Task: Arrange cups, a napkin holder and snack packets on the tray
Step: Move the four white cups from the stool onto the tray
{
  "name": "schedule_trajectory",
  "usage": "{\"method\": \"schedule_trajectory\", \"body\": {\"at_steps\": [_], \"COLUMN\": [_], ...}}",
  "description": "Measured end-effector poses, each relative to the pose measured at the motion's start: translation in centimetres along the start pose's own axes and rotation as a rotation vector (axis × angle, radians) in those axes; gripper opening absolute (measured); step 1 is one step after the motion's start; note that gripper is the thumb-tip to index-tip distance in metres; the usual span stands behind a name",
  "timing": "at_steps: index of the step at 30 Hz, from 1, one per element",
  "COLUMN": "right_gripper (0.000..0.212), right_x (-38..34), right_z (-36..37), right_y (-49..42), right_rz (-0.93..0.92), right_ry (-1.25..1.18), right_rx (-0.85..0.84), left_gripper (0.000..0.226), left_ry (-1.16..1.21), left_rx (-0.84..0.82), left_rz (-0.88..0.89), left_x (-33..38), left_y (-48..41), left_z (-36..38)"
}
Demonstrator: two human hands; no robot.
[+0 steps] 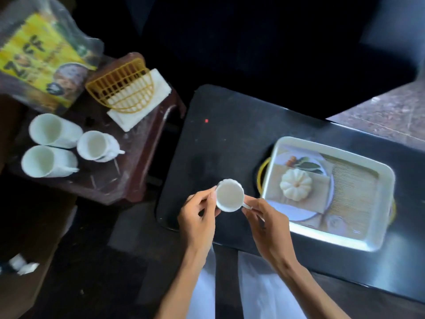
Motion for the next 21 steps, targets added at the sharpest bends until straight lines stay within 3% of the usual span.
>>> {"method": "schedule_trajectory", "body": {"at_steps": [9, 21], "right_gripper": [0.018, 0.019], "right_x": [8.3, 12.3], "right_z": [-8.4, -9.0], "right_y": [0.8, 0.0], "right_rz": [0.140, 0.080], "right_ry": [0.059, 0.044], "right_rx": [0.165, 0.125], "left_gripper": [0.044, 0.047], "left_ry": [-0.009, -0.167], "left_rx": [-0.170, -0.121], "left_rz": [-0.220, -0.284], "left_x": [-2.8, -6.5], "left_y": [2.1, 2.1], "left_z": [11.6, 13.8]}}
Point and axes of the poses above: each hand's wrist, its own y-axis away from the middle knuckle, its own z-axis out of the palm, x = y × z, the point moved 3 cm from there along -y, towards the middle knuckle, and after that the axes turned 1 degree about z, right-handed, at the moved point
